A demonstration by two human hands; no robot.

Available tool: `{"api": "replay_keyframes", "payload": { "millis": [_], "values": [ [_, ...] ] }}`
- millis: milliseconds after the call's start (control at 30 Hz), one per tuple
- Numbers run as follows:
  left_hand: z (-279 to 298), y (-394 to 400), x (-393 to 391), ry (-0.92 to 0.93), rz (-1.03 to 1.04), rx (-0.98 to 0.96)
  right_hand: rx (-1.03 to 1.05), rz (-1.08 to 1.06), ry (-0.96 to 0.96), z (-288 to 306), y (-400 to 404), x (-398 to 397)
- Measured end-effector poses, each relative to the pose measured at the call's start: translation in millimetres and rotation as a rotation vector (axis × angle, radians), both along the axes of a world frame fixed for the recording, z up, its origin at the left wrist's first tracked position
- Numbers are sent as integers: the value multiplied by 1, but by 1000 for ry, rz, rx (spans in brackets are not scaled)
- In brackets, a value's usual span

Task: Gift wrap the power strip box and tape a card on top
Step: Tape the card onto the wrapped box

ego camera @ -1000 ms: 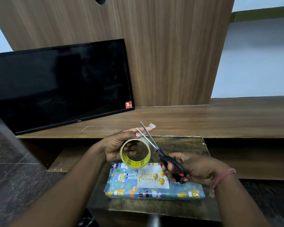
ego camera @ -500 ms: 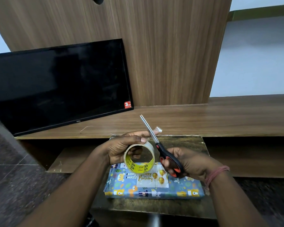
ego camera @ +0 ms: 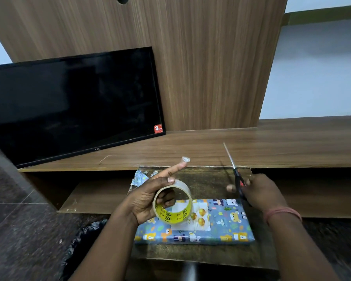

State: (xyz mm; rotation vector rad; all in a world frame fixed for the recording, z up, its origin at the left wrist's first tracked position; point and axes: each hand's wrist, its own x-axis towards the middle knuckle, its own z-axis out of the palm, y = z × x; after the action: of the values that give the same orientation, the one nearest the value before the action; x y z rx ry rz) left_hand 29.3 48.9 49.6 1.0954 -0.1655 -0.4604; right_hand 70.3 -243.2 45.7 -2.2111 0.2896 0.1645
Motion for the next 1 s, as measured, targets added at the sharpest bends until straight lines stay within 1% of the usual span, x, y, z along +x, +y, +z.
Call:
{"api": "replay_keyframes", "payload": {
  "millis": [33, 67, 100, 167, 267, 367, 433, 533, 600, 733, 800, 900, 967, 1000],
  "values": [
    [-2, -2, -4, -4, 8, -1, -136, -24, 14, -4, -1, -1],
    [-3, -5, -9, -9, 20, 2, -201, -30, 44, -6, -1, -3],
    [-3, -7, -13, -18, 35, 11, -219, -27, 82, -9, 0, -3],
    [0, -9, -19, -38, 50, 47, -219, -40, 127, -13, 2, 0],
    [7, -9, -22, -49, 34, 134, -247, -52, 135, -18, 5, 4],
    [9, -7, -25, -37, 24, 202, -215, -33, 165, -22, 2, 8],
    [8, -8, -27, -22, 23, 182, -184, -58, 159, -21, -2, 9],
    [10, -12, -30, -11, 4, 134, -157, -159, 106, -21, -7, 10],
    [11, -15, -30, -19, -20, 147, -139, -195, 86, -24, -8, 12],
    [11, -16, -29, -10, -33, 186, -226, -170, 100, -30, -10, 17],
    [11, -15, -28, -11, -40, 201, -269, -155, 142, -32, -10, 19],
    [12, -16, -28, 3, -56, 180, -277, -155, 188, -28, -8, 17],
    [14, -18, -29, 7, -62, 173, -327, -115, 136, -17, -4, 12],
    [15, -19, -29, 5, -64, 173, -306, -83, 55, -10, 1, 9]
  ]
}}
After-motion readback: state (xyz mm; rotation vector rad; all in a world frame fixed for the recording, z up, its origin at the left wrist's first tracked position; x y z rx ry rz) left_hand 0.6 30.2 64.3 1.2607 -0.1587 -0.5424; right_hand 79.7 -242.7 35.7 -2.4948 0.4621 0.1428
